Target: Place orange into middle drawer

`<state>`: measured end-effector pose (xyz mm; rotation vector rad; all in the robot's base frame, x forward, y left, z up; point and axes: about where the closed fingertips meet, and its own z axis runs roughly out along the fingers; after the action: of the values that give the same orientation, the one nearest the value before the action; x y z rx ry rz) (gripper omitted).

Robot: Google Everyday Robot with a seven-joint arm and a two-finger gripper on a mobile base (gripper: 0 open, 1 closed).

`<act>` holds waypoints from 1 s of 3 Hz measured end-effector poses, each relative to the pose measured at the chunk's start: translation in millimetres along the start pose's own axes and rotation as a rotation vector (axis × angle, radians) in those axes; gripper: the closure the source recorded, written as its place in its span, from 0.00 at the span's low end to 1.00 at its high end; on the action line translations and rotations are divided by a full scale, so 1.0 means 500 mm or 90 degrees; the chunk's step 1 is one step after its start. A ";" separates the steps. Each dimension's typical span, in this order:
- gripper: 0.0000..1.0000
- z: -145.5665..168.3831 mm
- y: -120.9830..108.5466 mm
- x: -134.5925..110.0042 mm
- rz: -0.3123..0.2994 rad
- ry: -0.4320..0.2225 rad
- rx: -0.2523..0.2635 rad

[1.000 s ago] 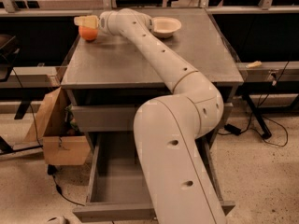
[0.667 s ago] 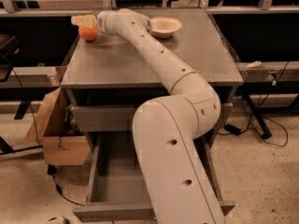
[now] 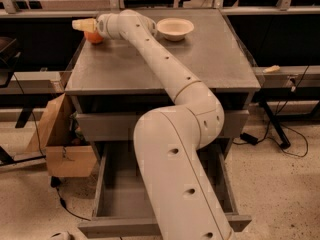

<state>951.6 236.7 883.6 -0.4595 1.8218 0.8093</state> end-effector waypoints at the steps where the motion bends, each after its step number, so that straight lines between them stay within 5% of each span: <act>1: 0.42 0.011 0.003 0.010 0.001 0.007 -0.007; 3: 0.96 0.010 -0.002 0.010 0.005 0.005 -0.009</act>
Offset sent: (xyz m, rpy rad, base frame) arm 0.0103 -0.0015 -0.0065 0.0059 0.0158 0.0062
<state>953.5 239.9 877.4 -0.4651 1.8275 0.8267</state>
